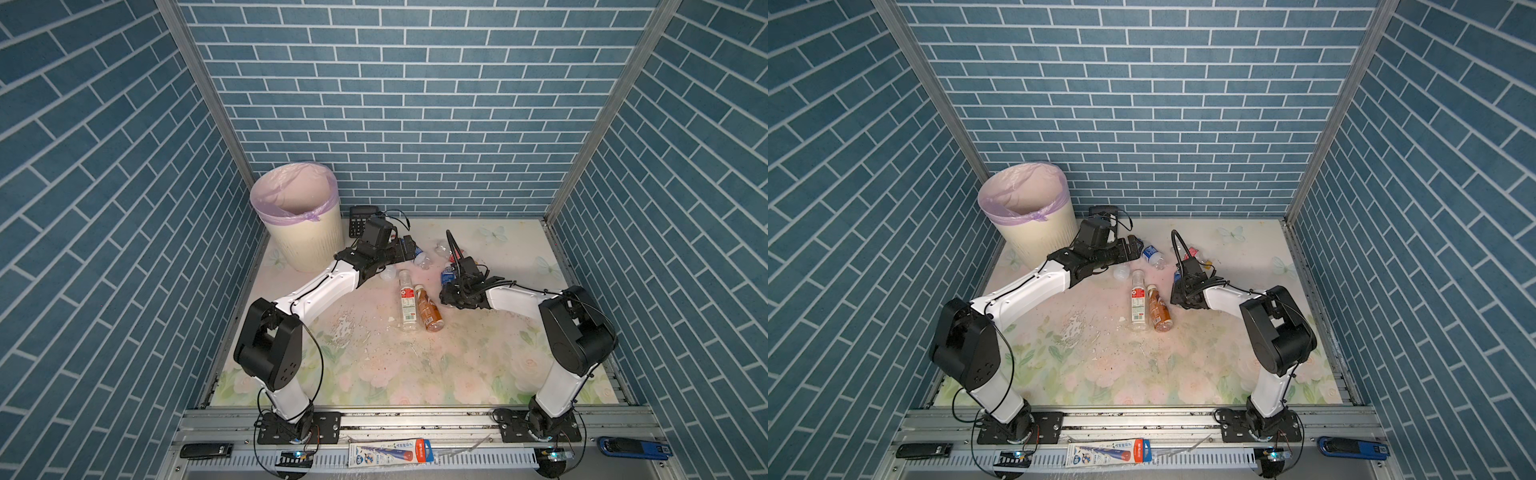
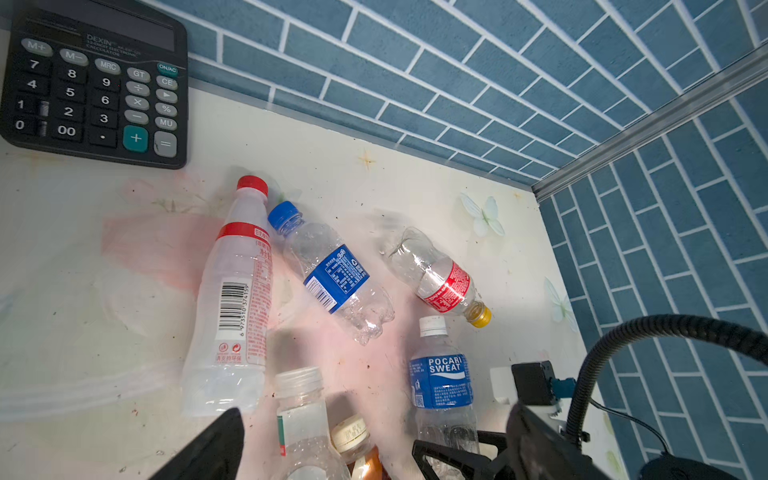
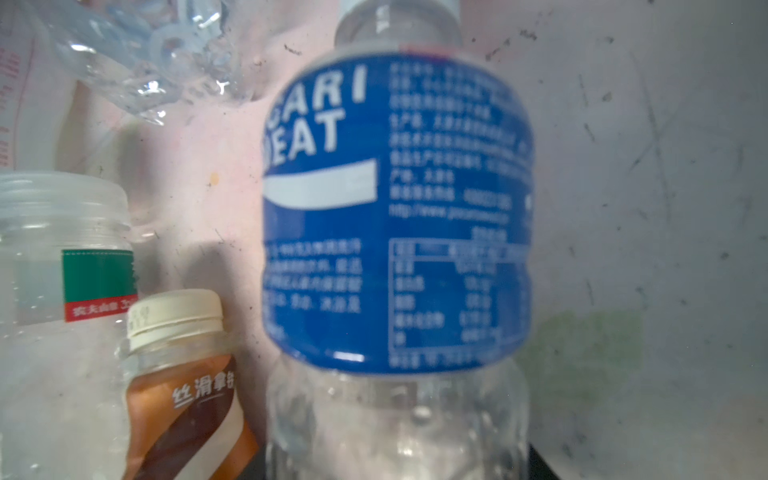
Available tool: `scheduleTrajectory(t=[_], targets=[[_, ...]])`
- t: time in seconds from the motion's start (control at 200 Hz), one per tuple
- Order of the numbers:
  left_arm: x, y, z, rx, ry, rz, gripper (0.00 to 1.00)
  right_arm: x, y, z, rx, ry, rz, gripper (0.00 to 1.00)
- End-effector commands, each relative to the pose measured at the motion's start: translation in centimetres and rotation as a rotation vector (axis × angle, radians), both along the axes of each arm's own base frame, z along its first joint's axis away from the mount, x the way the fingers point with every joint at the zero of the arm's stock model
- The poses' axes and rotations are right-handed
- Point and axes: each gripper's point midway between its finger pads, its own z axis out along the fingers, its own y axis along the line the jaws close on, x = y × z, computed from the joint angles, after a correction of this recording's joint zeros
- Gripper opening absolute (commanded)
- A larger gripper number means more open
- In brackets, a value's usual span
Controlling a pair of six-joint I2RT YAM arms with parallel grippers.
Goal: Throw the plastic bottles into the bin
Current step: 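Close the right gripper around the Pocari Sweat bottle, then grasp the Pocari Sweat's white cap with the left gripper while the right gripper holds it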
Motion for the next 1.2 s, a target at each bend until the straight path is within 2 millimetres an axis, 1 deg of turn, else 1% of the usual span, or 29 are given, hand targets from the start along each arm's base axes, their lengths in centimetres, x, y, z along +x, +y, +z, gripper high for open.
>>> scheduleTrajectory(t=[0.0,0.18,0.385,0.425,0.64,0.82,0.97,1.045,1.195], targets=[[0.2,-0.3,1.4,-0.048,-0.011,-0.006,0.99,-0.3,0.5,2.1,0.034,-0.03,0.009,0.44],[0.6,-1.0,2.4,-0.085,-0.015,-0.025,0.99,-0.4,1.3,4.6,0.068,-0.077,0.035,0.43],[1.3,-2.1,3.7,-0.121,-0.02,-0.071,0.99,-1.0,3.8,8.7,0.117,-0.19,0.127,0.42],[1.4,-2.4,4.2,-0.128,-0.026,-0.077,0.99,-1.1,4.2,9.5,0.13,-0.212,0.143,0.42],[1.9,-2.7,5.8,-0.148,-0.04,-0.085,0.99,-2.0,6.1,13.6,0.186,-0.314,0.21,0.42],[2.2,-3.4,5.9,-0.188,-0.032,-0.096,0.98,-2.7,7.2,16.6,0.246,-0.393,0.244,0.41],[2.2,-4.3,5.8,-0.206,-0.027,-0.118,0.92,-3.1,8.2,18.5,0.296,-0.444,0.274,0.41],[2.1,-4.8,5.8,-0.216,-0.027,-0.136,0.88,-3.1,8.4,19.2,0.306,-0.461,0.277,0.41],[1.7,-5.7,5.9,-0.211,-0.035,-0.161,0.81,-3.2,8.8,19.5,0.311,-0.467,0.288,0.41]])
